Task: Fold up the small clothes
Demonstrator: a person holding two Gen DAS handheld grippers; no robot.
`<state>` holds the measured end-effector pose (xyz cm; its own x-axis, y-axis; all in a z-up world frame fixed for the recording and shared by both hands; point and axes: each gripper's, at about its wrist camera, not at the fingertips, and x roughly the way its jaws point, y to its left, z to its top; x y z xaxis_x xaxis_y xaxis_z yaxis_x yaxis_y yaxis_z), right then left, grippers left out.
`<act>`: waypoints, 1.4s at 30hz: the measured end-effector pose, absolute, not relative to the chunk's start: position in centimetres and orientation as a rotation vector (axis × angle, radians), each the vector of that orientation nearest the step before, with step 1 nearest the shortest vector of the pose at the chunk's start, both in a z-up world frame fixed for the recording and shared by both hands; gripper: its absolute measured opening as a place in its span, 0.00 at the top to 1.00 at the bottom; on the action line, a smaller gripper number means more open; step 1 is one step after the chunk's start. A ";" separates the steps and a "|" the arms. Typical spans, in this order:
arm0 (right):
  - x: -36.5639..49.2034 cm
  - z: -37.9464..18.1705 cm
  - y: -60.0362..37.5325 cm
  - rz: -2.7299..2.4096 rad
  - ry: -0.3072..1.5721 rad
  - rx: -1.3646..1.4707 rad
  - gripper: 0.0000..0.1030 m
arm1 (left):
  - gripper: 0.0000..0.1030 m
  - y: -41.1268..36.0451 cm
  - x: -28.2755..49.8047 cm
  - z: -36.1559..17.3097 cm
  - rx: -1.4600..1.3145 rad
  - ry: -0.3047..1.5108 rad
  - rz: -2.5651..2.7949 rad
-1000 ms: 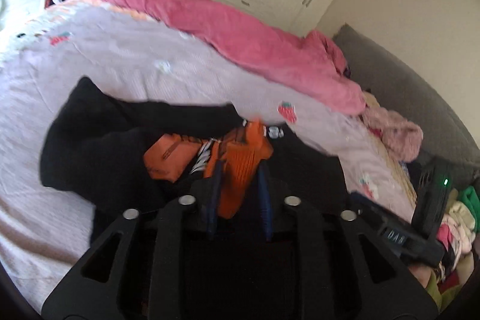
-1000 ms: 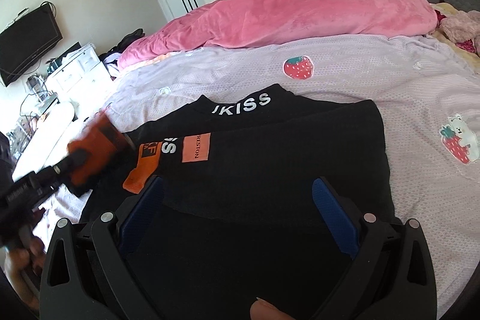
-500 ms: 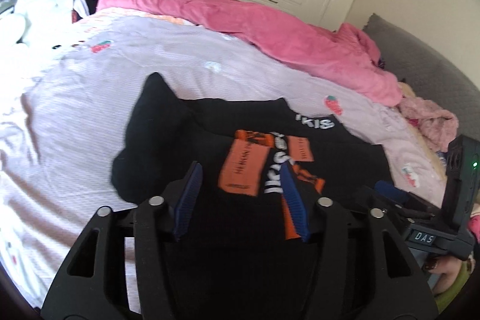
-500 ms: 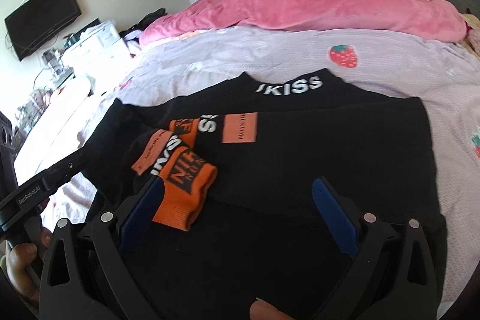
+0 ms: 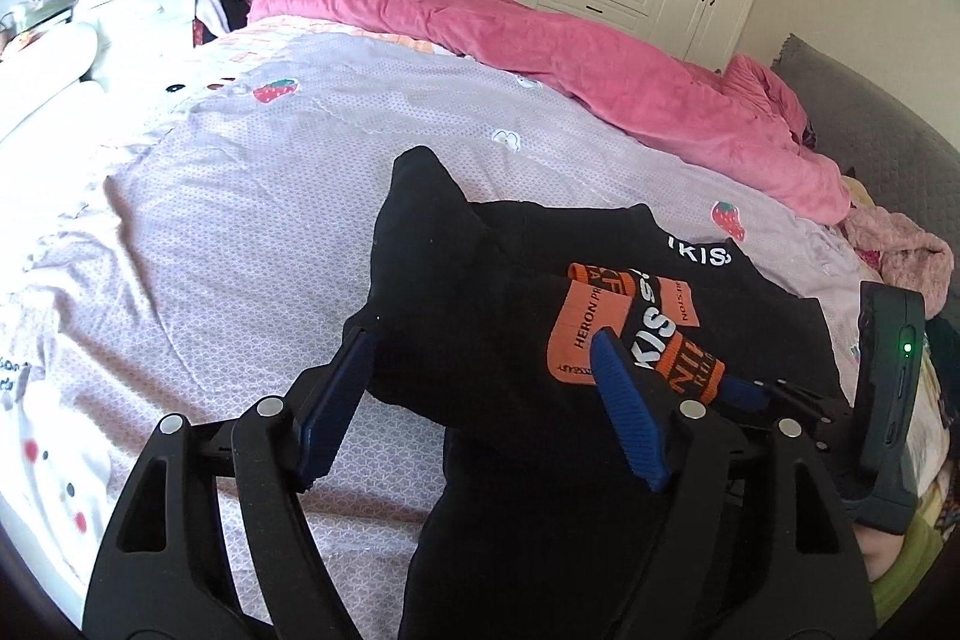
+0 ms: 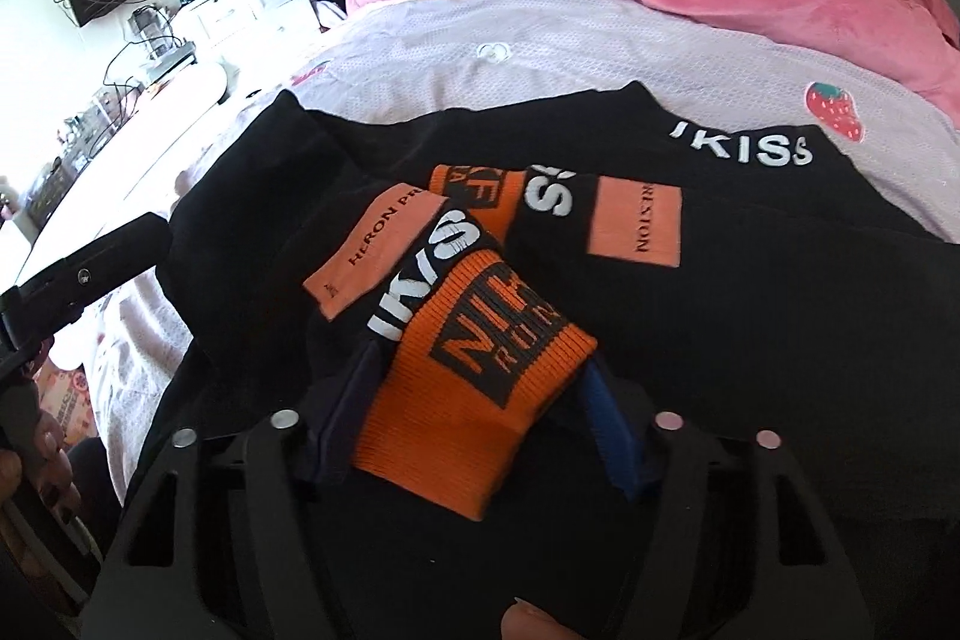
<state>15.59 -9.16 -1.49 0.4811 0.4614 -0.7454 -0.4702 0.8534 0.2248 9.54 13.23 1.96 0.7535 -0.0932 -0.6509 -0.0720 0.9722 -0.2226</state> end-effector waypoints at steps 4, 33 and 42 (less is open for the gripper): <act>14.7 -0.6 -9.0 0.606 0.844 -0.009 0.82 | 0.34 13.5 9.4 2.0 -0.250 0.717 -0.008; 17.1 7.5 -20.1 0.347 0.607 0.030 0.93 | 0.33 14.6 9.0 2.4 -0.271 0.706 0.004; 17.4 5.7 -22.1 0.283 0.650 0.061 0.93 | 0.33 13.7 9.1 2.1 -0.261 0.710 -0.015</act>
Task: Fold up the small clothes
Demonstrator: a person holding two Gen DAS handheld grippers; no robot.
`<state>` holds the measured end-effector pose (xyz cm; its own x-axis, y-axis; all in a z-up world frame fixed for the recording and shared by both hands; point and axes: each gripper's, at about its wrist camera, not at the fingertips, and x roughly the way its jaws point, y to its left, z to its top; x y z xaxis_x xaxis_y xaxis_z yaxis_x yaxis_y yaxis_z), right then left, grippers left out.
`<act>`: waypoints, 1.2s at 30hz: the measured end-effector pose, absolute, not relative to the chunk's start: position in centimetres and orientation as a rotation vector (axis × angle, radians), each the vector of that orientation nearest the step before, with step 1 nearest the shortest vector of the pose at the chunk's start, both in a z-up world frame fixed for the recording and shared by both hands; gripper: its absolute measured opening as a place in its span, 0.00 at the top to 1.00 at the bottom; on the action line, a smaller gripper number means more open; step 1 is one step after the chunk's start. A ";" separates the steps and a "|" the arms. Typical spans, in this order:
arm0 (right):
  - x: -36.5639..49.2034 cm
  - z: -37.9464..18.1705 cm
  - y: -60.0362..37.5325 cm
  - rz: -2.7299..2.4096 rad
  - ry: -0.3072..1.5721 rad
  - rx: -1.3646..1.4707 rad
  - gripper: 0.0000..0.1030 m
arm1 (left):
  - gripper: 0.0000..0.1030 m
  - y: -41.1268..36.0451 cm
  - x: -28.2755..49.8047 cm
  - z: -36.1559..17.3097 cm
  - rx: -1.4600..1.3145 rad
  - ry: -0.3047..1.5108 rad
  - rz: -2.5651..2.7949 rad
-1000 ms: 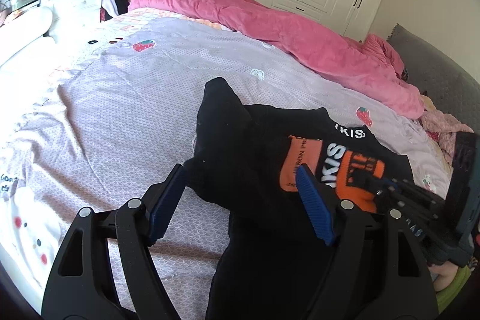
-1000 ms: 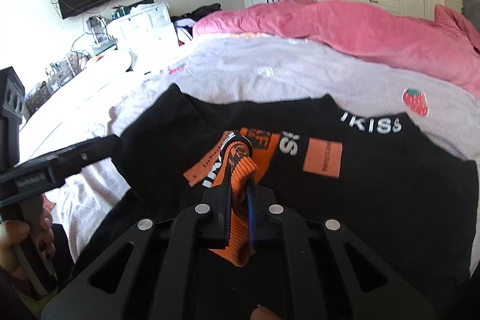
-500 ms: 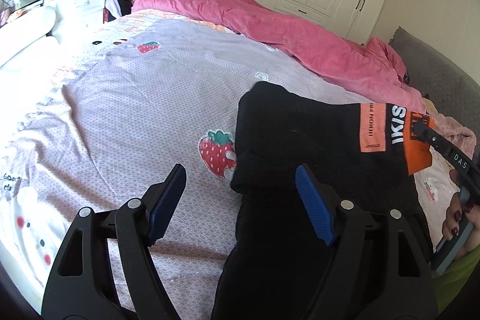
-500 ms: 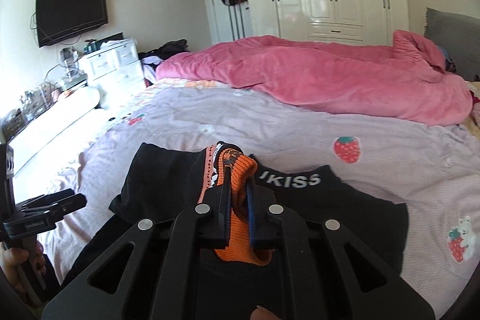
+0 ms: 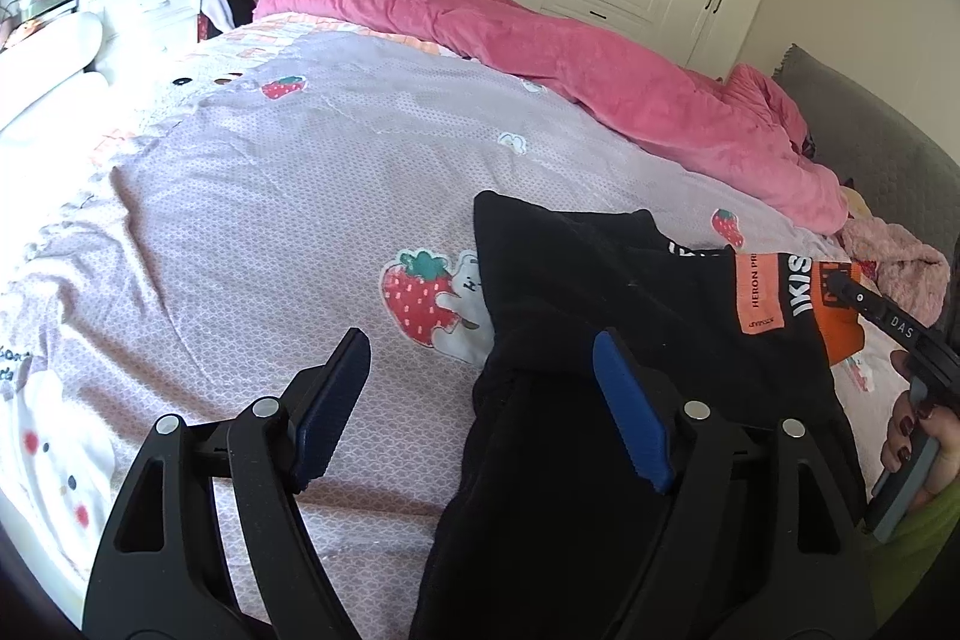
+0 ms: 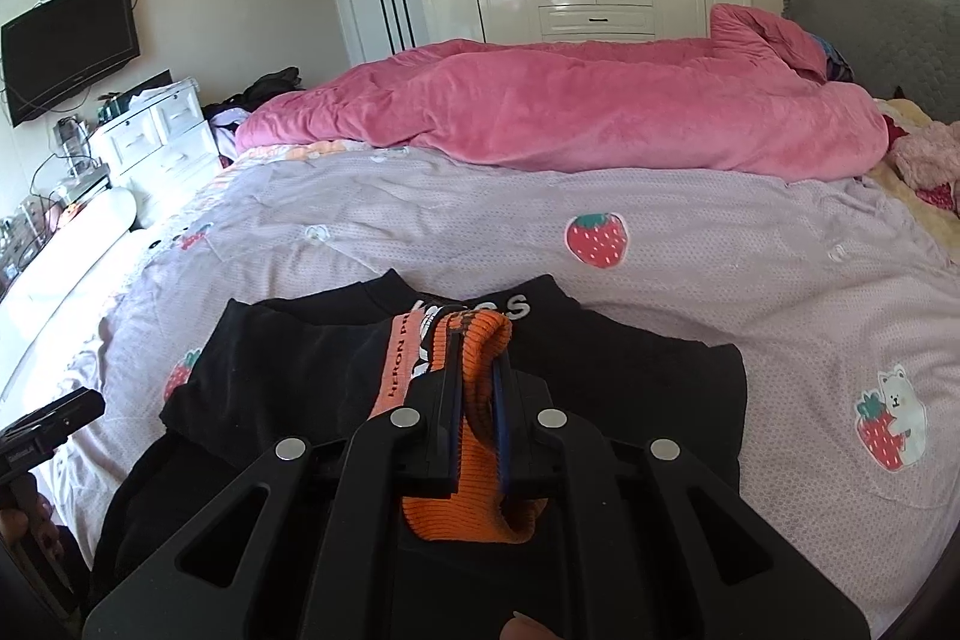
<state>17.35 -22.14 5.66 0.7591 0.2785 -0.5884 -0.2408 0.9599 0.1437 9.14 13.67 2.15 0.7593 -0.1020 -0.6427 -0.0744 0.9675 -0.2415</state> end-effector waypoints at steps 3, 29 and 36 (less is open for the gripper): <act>17.5 5.2 -22.4 0.272 0.659 0.063 0.93 | 0.33 12.7 9.4 2.2 -0.238 0.710 -0.032; 16.0 1.4 -20.8 0.329 0.770 -0.030 0.53 | 0.66 11.1 12.0 -2.5 -0.183 0.860 -0.073; 17.3 -1.1 -21.3 0.301 0.893 -0.032 0.51 | 0.87 11.9 13.8 -4.1 -0.153 0.891 -0.024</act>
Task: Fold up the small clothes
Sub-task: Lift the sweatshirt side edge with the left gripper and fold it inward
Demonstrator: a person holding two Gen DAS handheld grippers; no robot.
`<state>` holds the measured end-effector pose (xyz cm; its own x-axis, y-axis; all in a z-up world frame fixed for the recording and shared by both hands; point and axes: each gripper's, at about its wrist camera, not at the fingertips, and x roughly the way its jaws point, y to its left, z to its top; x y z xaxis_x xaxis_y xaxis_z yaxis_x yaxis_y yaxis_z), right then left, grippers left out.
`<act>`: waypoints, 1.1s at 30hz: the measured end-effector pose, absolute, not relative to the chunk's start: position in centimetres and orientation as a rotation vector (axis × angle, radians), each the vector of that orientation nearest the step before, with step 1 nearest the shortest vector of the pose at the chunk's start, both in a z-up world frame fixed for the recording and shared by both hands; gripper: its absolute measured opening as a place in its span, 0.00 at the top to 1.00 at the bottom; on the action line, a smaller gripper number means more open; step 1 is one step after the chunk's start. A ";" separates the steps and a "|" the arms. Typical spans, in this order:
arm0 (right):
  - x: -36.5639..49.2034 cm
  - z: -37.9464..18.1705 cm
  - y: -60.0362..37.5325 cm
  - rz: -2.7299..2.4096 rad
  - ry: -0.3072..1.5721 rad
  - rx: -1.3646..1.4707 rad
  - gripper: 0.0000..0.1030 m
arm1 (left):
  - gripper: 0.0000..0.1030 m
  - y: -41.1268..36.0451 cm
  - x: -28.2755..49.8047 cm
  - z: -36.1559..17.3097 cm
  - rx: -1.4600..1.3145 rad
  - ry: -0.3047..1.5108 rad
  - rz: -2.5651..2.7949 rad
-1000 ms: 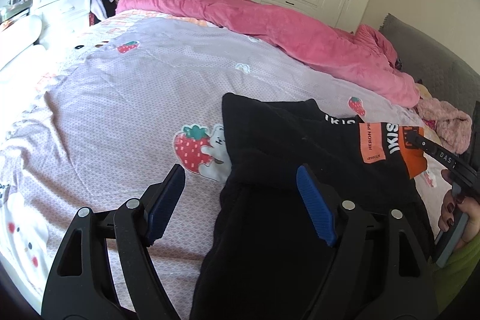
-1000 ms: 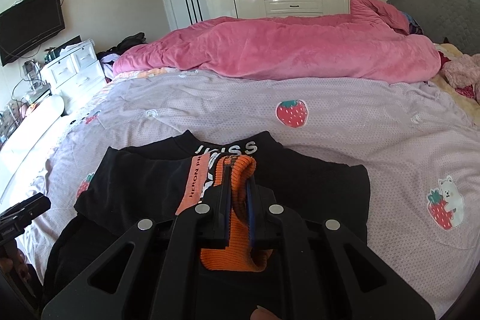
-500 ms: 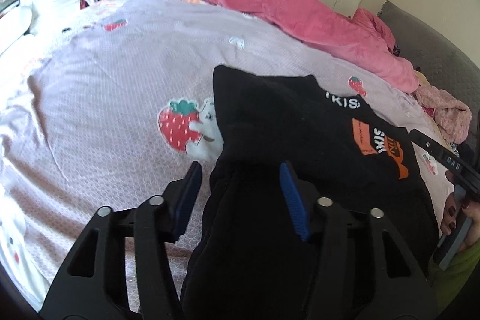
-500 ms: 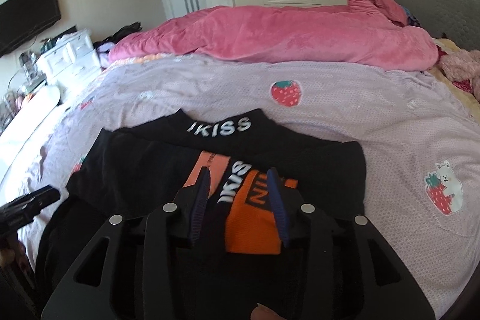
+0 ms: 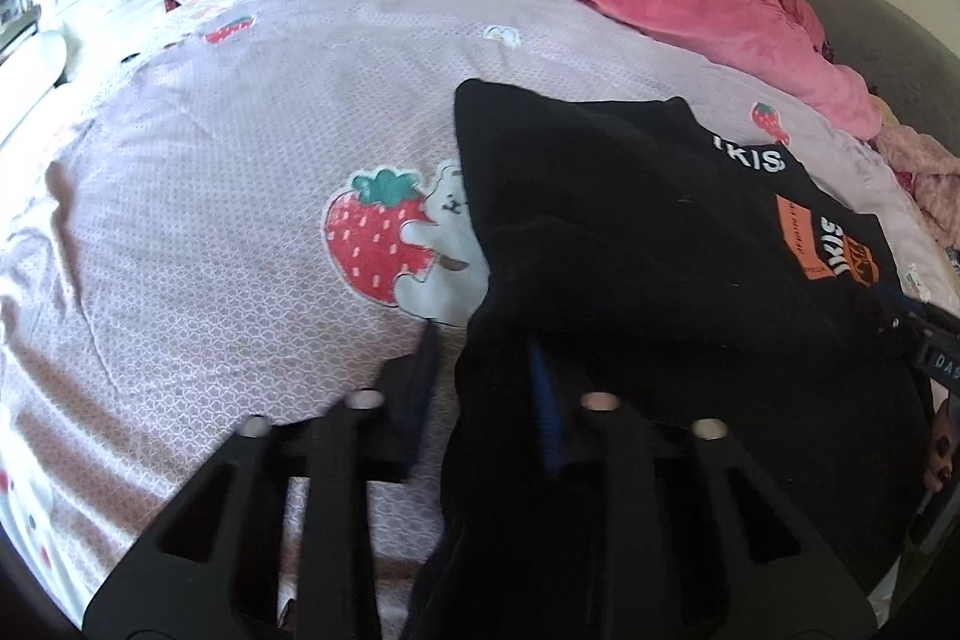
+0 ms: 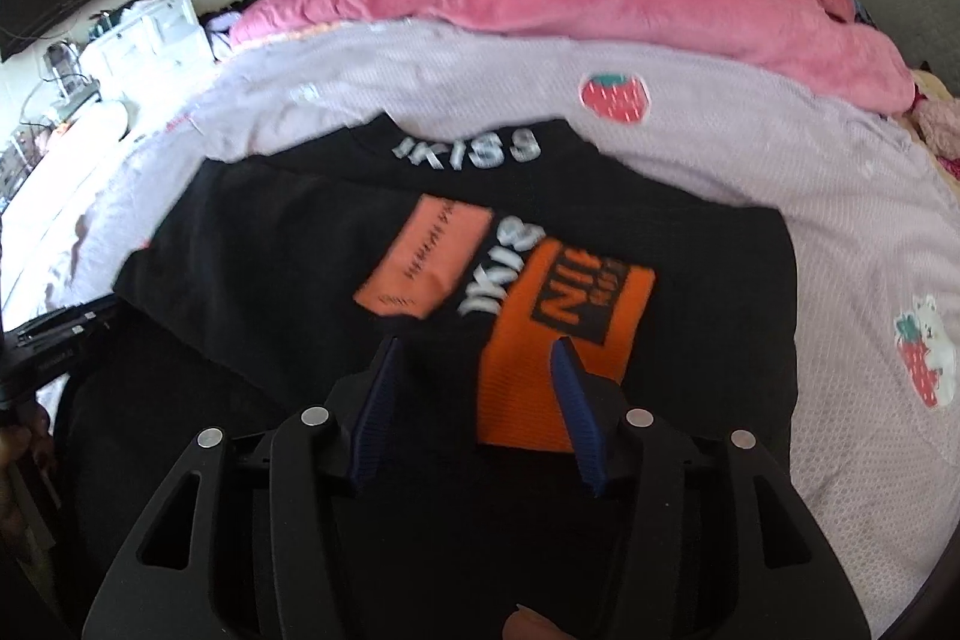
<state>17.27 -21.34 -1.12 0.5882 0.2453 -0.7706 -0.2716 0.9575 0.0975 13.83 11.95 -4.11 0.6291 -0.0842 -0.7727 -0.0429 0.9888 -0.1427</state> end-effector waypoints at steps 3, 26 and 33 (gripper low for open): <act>17.5 -2.0 -22.0 0.288 0.915 -0.001 0.51 | 0.87 13.1 13.3 -4.0 -0.223 0.877 -0.025; 16.1 1.3 -21.1 0.335 0.796 0.020 0.45 | 0.87 7.9 16.9 0.8 -0.180 0.805 -0.182; 17.5 -0.7 -19.4 0.325 0.857 -0.051 0.44 | 0.85 8.7 17.2 -4.2 -0.262 0.913 -0.207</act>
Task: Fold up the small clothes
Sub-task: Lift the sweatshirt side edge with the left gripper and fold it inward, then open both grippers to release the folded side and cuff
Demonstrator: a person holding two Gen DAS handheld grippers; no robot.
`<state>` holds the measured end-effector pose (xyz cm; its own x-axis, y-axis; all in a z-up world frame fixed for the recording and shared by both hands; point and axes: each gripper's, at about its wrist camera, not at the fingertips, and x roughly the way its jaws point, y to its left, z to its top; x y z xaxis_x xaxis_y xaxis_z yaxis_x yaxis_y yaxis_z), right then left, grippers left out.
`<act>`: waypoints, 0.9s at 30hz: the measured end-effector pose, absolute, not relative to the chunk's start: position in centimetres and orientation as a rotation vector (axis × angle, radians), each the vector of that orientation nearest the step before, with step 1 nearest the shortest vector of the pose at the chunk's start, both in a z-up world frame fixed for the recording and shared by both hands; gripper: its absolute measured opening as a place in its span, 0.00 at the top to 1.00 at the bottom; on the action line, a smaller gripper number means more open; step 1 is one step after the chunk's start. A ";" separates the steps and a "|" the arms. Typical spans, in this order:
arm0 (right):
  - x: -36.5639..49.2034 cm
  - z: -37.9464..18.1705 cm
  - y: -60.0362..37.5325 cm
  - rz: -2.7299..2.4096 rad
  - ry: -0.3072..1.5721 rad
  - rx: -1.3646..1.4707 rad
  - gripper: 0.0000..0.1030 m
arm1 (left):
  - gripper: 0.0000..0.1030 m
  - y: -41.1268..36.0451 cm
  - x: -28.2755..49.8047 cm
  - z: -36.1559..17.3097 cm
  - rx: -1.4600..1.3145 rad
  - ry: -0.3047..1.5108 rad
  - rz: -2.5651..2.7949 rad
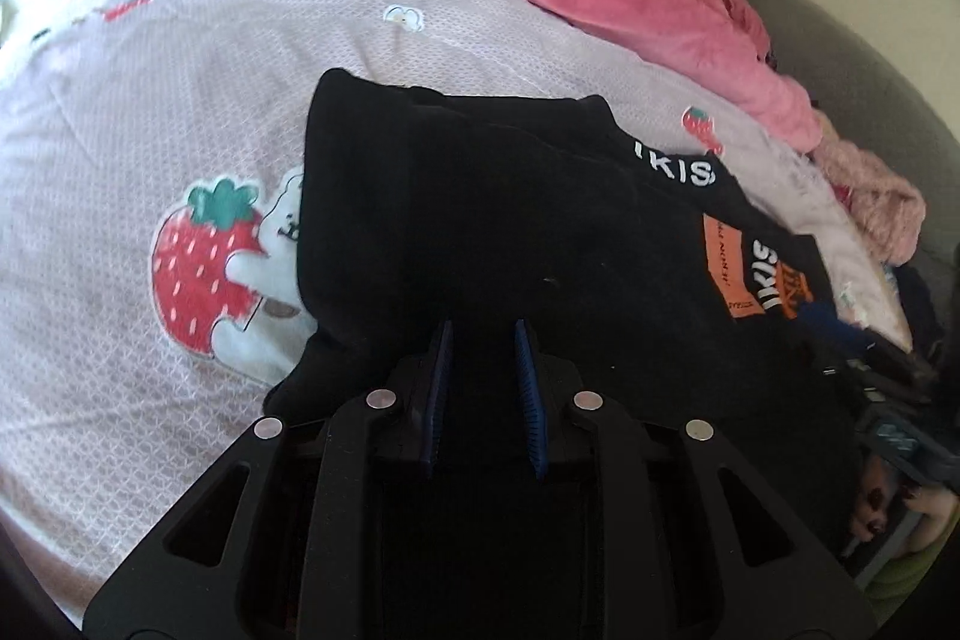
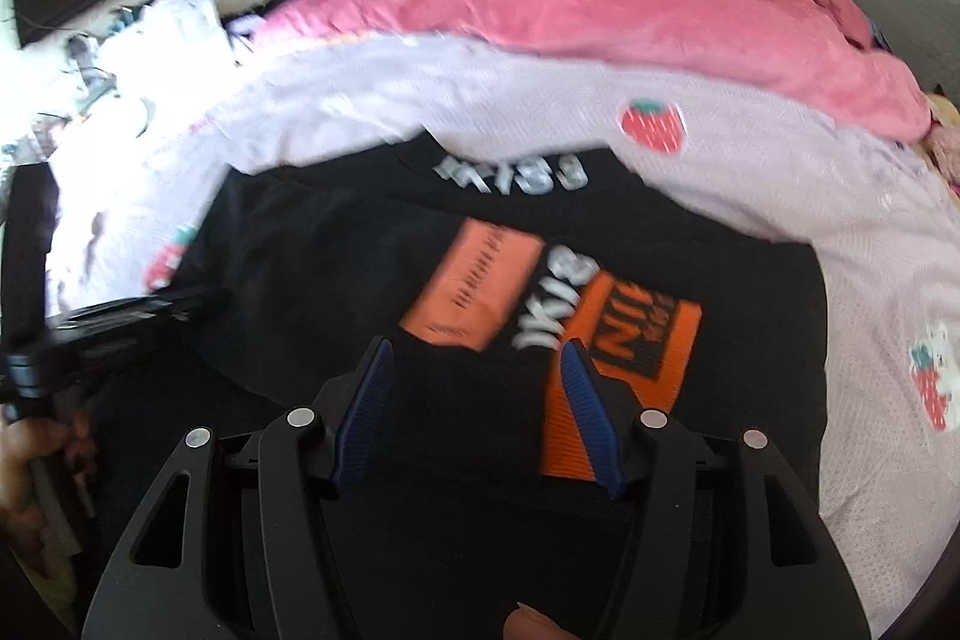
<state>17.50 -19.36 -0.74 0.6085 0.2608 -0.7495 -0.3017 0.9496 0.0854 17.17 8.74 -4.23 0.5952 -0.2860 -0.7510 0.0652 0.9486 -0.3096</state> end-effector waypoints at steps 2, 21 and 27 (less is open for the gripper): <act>18.1 -1.8 -20.4 0.256 0.899 -0.040 0.41 | 0.85 8.8 16.9 -3.9 -0.238 0.908 -0.203; 15.9 -2.3 -20.2 0.312 0.906 -0.048 0.37 | 0.68 7.1 14.1 -2.9 -0.116 0.900 -0.166; 15.6 -1.7 -20.7 0.319 0.903 -0.013 0.34 | 0.59 7.2 13.2 -2.2 -0.129 0.891 -0.171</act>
<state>15.62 -20.66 -1.67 0.5755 0.2668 -0.7730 -0.2776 0.9529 0.1221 13.20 7.24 -2.18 0.6168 -0.2014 -0.7609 0.0943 0.9787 -0.1826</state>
